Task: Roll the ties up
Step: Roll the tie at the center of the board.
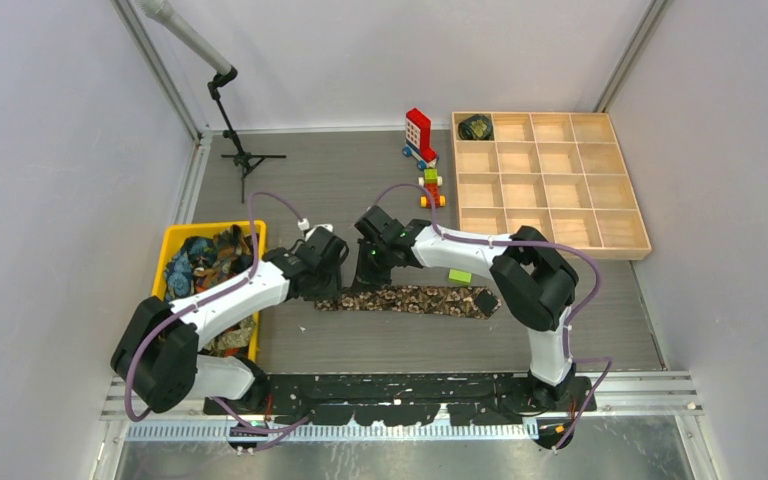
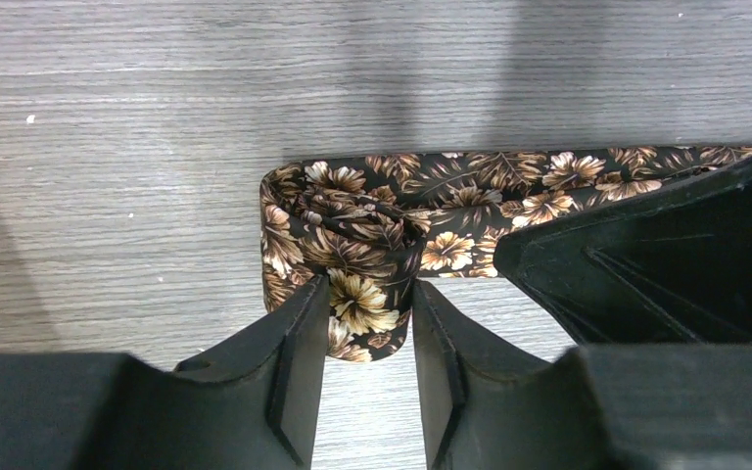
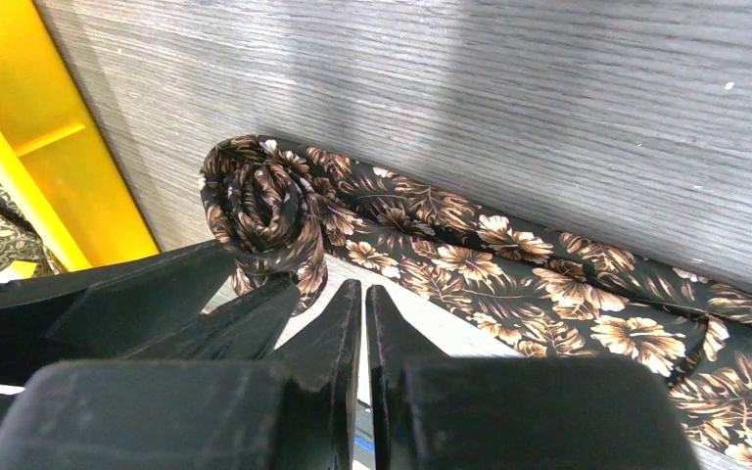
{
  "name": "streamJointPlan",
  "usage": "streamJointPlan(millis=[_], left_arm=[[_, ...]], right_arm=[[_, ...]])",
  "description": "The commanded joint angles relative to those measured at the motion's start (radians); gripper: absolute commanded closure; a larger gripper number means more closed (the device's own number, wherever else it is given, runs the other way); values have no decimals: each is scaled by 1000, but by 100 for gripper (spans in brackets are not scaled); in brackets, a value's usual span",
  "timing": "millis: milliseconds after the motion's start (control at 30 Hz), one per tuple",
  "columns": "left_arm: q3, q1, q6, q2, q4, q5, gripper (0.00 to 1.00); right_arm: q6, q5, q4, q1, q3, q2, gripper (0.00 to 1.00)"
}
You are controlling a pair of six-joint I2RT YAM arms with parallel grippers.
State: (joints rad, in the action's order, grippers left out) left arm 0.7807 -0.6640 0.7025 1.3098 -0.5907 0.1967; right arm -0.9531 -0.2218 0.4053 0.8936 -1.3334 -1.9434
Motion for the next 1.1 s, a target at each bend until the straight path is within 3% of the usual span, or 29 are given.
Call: streamJointPlan(millis=[0,567,900,1067], left_arm=[[-12,-3,-8,-19,43,-33,60],[-51,-4,27,-48,115,-97,61],[-92,-3,49,-87,158,-90,72],[-93,-2,49,-77,161,-85,88]], right_arm=[[-5,18,18,1,-45,64,88],[-24,-24,-16,0,-50,86,88],[-68,-78,-108,9,-13,71,88],[-80,-83,-121,25,-19,52,88]])
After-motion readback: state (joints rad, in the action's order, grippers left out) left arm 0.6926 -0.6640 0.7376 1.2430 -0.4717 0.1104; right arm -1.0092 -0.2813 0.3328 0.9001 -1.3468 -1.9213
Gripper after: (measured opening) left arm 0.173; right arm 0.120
